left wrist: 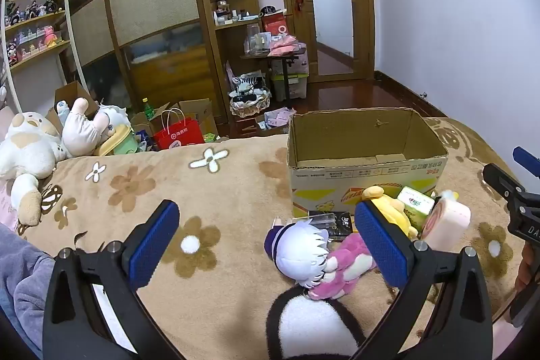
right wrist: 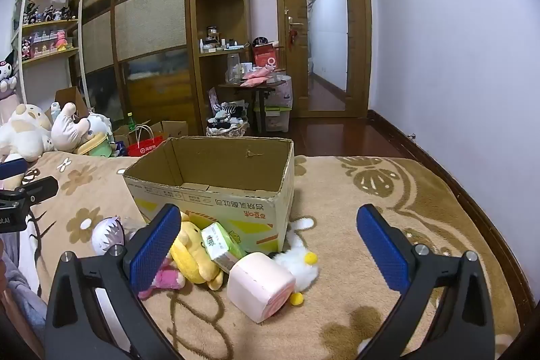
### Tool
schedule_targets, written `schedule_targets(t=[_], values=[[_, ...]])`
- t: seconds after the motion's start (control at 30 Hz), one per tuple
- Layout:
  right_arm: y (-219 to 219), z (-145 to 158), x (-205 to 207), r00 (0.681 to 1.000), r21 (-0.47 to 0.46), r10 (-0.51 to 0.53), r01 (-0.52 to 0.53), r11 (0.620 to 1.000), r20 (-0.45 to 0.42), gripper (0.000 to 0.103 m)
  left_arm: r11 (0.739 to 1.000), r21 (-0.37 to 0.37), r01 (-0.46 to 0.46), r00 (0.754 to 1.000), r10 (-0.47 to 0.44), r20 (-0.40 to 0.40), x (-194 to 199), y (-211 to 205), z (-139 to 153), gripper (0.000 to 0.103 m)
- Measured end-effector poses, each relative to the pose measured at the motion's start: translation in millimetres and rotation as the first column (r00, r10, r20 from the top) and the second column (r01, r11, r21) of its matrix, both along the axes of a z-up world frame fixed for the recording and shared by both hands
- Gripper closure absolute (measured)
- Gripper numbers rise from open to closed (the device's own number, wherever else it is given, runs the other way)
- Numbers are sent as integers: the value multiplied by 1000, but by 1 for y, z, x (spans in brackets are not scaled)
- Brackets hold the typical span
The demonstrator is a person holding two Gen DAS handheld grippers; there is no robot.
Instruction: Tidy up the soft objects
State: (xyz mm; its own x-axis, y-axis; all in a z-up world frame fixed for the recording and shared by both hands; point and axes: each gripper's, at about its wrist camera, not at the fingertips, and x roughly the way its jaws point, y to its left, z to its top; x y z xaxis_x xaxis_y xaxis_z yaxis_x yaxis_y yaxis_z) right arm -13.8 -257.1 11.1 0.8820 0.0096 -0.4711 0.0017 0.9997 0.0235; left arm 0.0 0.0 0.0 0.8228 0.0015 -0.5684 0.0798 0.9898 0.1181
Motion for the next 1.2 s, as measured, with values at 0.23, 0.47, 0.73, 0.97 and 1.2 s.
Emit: schedule_targets(t=[0.23,0.47,0.73,0.97,1.2], values=[[0,0,0,1000,-4,-1,1,1000,3,0,1000,0,-4,1000,4,6,-2,0,1,1],[1,-1,0,1000,-5,-4,4,1000,7,0,1000,0,-4,1000,4,8,1,-4,-3,1],[0,-1,0,1000,-4,-2,2,1000,6,0,1000,1,-4,1000,4,7,0,-4,-6,1],[1,-2,0,1000,-6,-2,2,1000,5,0,1000,3,-3,1000,3,4,1,-4,-5,1],[1,-2,1,1000,-6,-2,2,1000,4,0,1000,6,-5,1000,5,3,0,-2,-2,1]])
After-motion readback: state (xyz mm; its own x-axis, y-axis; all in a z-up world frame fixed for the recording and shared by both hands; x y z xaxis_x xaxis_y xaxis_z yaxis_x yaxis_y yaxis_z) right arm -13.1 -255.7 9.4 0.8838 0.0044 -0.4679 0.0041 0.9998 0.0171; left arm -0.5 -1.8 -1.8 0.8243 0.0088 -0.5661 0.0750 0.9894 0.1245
